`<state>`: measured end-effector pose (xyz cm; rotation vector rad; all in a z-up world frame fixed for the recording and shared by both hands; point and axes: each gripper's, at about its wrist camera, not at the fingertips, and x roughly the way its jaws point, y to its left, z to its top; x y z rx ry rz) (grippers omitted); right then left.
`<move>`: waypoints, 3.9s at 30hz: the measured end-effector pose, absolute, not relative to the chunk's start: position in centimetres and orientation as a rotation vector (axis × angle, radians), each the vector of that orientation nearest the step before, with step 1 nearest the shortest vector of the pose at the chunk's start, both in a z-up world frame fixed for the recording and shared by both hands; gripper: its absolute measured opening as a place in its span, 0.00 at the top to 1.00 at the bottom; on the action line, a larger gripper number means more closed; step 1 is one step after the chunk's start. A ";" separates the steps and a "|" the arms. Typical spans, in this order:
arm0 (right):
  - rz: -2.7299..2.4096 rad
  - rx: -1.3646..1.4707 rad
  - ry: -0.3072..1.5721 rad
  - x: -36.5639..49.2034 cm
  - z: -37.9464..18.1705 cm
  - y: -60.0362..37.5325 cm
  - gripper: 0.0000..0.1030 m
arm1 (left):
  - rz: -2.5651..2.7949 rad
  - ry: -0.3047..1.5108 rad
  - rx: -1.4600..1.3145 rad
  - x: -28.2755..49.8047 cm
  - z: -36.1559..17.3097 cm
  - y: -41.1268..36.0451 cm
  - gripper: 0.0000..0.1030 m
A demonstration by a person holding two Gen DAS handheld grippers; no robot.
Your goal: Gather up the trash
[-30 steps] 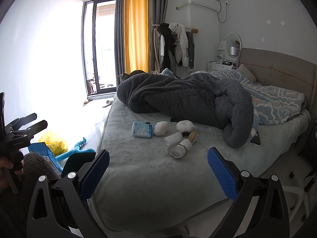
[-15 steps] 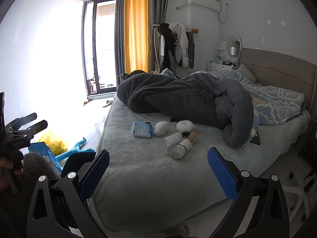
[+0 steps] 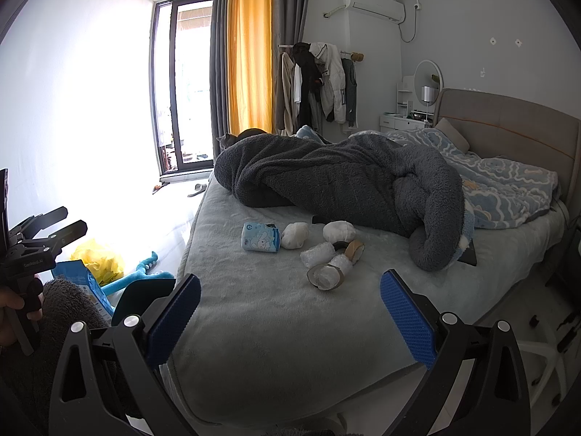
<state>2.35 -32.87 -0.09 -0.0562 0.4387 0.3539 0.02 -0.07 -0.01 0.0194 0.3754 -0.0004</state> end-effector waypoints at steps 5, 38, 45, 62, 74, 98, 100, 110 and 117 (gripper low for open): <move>0.354 -0.057 0.439 2.4 -0.1 -32.9 0.03 | -0.001 0.376 0.020 0.0 0.0 -0.1 0.03; 0.334 -0.013 0.495 5.1 -0.2 -33.0 0.03 | -0.009 0.410 0.057 1.6 -0.2 -0.2 0.03; 0.354 0.079 0.553 9.8 -2.0 -33.3 0.03 | -0.067 0.421 0.046 4.7 -0.8 -0.3 0.03; 0.251 0.080 0.717 18.4 -7.3 -32.3 0.09 | -0.306 0.524 0.032 16.0 -4.0 -2.5 0.07; 0.168 0.042 0.789 21.8 -10.3 -30.0 0.20 | -0.389 0.581 0.077 21.4 -5.6 -5.1 0.13; 0.125 -0.006 0.861 24.6 -13.5 -29.3 0.43 | -0.305 0.756 0.050 27.1 -9.7 -9.7 0.22; 0.129 0.003 0.857 24.4 -13.3 -29.5 0.43 | -0.296 0.774 0.046 27.5 -10.2 -10.0 0.22; 0.169 0.076 0.830 23.7 -12.4 -30.7 0.43 | -0.240 0.814 0.052 28.8 -11.8 -10.9 0.21; 0.219 0.108 0.787 22.9 -11.2 -30.8 0.43 | -0.205 0.811 0.088 29.7 -12.5 -11.8 0.20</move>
